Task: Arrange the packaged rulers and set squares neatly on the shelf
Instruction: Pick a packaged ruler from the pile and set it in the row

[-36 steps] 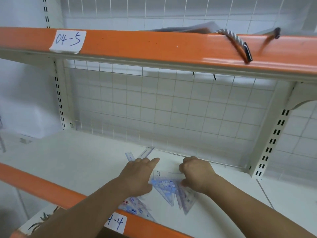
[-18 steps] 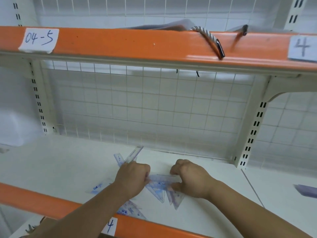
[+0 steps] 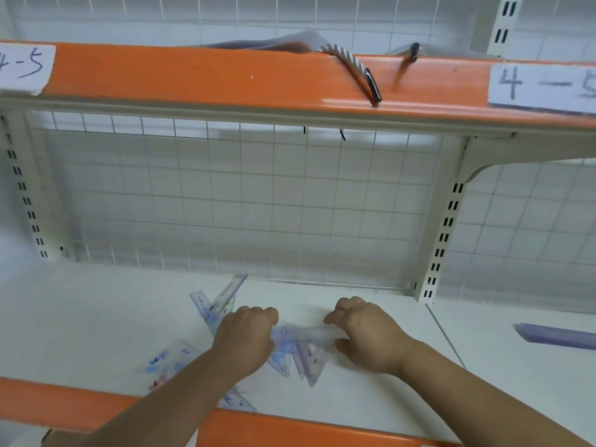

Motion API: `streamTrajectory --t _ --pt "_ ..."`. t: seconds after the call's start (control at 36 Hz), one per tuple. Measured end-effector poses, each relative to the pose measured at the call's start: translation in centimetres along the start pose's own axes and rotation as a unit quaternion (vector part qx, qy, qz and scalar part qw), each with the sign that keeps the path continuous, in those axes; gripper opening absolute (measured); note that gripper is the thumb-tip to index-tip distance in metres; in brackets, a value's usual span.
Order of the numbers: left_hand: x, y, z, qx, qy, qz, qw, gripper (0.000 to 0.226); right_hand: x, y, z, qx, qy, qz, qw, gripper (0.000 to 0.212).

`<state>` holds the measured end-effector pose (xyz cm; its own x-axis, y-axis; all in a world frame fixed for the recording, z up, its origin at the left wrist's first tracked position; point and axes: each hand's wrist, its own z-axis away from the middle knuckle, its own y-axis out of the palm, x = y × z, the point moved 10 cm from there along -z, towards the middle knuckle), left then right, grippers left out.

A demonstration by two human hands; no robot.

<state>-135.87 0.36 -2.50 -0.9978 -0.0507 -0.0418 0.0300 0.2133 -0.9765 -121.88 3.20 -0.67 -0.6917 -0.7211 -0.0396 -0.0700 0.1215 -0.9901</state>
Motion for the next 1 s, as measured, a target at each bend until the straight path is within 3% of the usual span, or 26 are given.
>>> streamTrajectory --t 0.31,0.56,1.0 --pt "-5.4 1.0 -1.9 0.024 0.028 -0.035 0.999 0.03 -5.6 0.0 3.5 0.0 0.072 0.044 0.996 0.04" --pt "-11.8 0.6 -3.2 0.017 0.071 -0.025 0.997 0.026 -11.0 -0.7 7.1 -0.007 0.105 0.047 0.993 0.043" --pt "-30.3 1.8 -6.6 0.019 0.067 -0.012 0.998 0.027 -26.4 -2.2 16.8 -0.013 0.092 0.049 0.995 0.037"
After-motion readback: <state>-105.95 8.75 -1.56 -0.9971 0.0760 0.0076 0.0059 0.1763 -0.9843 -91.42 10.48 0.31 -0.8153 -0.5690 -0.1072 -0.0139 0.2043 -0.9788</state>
